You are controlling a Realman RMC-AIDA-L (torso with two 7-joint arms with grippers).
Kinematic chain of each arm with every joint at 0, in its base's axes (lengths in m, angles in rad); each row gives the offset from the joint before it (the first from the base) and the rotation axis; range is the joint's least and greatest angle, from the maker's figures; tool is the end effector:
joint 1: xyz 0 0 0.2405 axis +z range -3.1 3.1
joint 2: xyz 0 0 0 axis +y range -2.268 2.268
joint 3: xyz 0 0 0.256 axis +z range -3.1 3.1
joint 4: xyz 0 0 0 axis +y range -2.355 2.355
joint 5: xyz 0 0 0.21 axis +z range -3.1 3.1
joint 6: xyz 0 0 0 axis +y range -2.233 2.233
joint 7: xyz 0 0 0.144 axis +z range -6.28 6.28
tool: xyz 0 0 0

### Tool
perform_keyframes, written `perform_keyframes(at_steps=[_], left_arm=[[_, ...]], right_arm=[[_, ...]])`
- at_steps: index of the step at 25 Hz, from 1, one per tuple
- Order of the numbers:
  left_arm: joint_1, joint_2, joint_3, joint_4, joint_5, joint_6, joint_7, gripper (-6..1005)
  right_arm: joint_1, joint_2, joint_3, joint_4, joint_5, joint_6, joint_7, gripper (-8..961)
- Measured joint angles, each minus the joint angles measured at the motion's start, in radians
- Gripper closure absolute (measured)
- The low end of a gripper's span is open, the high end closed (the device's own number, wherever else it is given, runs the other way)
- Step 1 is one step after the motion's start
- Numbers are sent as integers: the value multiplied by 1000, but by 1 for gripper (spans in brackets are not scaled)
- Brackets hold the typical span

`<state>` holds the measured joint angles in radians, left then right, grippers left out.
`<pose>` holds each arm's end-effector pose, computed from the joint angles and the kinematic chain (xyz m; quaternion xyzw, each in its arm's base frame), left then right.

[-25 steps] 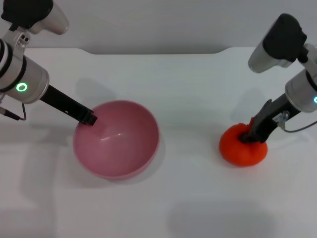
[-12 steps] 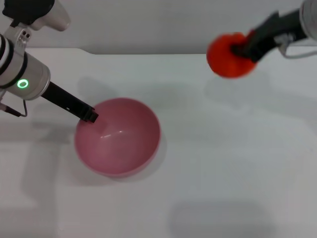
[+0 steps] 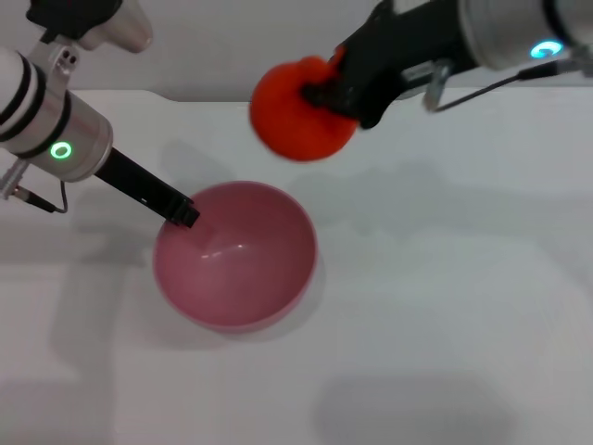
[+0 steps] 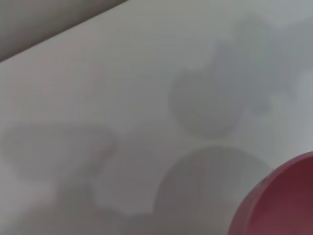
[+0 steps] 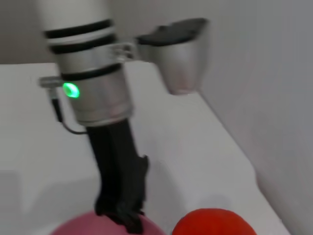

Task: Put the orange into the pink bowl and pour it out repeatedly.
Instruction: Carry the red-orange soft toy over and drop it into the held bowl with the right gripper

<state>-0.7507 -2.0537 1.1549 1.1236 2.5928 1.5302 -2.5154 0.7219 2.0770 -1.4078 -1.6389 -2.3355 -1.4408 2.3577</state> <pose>-0.1850 0.3911 0.0167 -0.8991 -0.3805 0.1297 0.1735 0.0352 0.3621 0.0205 -0.9789 0.0443 0.0061 0.1995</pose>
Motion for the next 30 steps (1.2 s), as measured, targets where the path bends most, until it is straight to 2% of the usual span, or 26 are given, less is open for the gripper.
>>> perform_keyframes(at_steps=[4, 13, 22, 27, 30], left_arm=[[-1, -2, 17, 0, -2, -6, -2, 958], [-1, -3, 23, -3, -5, -32, -3, 958], [-3, -5, 35, -3, -6, -56, -1, 958], [-3, -5, 39, -7, -7, -63, -1, 958], [-3, -5, 39, -7, -7, -70, -2, 958]], right_arm=[[1, 0, -74, 29, 26, 37, -10, 870], [27, -2, -151, 107, 47, 37, -12, 856], [43, -3, -149, 156, 48, 17, -23, 779], [28, -3, -136, 152, 46, 28, -24, 545], [10, -4, -124, 139, 44, 42, -27, 540]])
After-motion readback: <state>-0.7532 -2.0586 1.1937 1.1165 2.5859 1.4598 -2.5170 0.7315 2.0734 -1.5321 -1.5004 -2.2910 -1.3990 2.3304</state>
